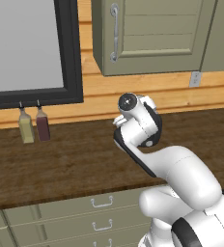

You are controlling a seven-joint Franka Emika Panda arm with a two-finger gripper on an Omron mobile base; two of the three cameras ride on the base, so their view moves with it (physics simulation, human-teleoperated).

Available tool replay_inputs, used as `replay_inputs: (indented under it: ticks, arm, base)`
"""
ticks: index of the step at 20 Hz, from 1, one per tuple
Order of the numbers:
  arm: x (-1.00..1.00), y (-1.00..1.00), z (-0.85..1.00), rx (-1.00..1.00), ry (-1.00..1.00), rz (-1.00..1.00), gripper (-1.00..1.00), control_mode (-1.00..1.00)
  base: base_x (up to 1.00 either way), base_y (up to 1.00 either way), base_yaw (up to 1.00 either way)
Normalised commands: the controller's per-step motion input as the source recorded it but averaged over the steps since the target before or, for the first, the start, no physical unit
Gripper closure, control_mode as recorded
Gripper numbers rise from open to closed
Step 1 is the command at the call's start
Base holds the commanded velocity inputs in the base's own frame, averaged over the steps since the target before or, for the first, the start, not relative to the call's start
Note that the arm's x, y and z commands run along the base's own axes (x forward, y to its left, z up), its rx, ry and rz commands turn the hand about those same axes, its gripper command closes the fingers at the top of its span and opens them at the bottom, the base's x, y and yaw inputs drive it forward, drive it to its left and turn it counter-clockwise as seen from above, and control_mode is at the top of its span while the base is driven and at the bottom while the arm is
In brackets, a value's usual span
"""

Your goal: Start the toaster. Once the lever pops up, take the bread to the plate on the dining counter.

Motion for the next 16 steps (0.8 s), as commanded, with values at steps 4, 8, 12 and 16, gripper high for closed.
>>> replay_inputs:
  ticks: [4,8,12,16]
  arm:
    - [0.00,0.00,0.00,0.00,0.00,0.00,-1.00,-1.00]
    - [0.00,0.00,0.00,0.00,0.00,0.00,-1.00,-1.00]
    - [0.00,0.00,0.00,0.00,0.00,0.00,-1.00,-1.00]
    - [0.00,0.00,0.00,0.00,0.00,0.00,-1.00,-1.00]
  base:
    - [0.00,0.00,0.00]
    - [0.00,0.00,0.00]
    - [0.00,0.00,0.00]
    - [0.00,0.00,0.00]
